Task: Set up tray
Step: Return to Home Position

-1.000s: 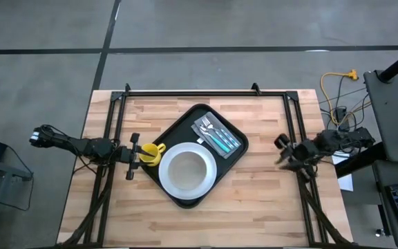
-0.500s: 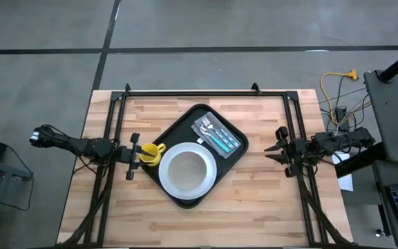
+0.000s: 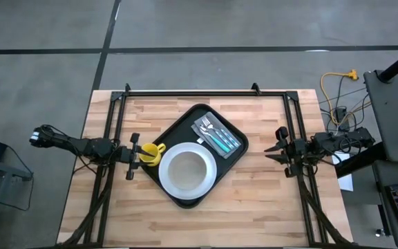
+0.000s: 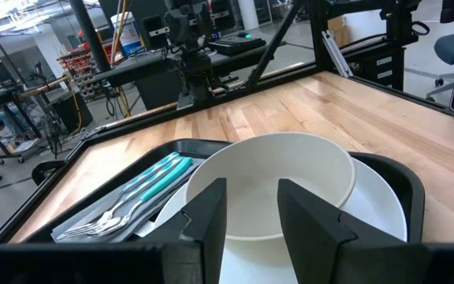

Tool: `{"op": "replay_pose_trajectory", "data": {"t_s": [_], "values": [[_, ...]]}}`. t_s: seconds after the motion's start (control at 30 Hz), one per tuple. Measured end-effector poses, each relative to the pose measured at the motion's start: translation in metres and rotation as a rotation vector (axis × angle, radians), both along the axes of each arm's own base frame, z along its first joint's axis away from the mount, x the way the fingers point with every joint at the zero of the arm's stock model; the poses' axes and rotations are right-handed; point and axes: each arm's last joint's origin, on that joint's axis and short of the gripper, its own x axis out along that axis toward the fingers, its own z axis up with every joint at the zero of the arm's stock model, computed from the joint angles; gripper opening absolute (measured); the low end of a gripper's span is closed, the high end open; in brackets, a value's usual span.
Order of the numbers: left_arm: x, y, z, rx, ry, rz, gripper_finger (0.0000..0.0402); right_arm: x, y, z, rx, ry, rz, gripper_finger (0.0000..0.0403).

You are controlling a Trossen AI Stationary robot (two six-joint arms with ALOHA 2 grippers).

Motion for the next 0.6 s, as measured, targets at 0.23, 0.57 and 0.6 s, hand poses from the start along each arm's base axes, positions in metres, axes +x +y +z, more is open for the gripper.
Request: {"op": "replay_pose_trajectory", "data": {"t_s": [0.23,0.57,0.6], "values": [[0.0,0.0,0.0,0.0,0.0,0.0,0.0101,0.0,0.0,0.0,0.001,0.0,0.0,0.0081],[0.0,0.0,-0.0001,0.0,0.0,0.0,0.0101,0.0,0.0,0.0,0.001,0.0,0.0,0.0084],[0.0,0.0,-0.0001,0.0,0.0,0.0,0.0101,0.0,0.0,0.0,0.001,0.0,0.0,0.0082]]}}
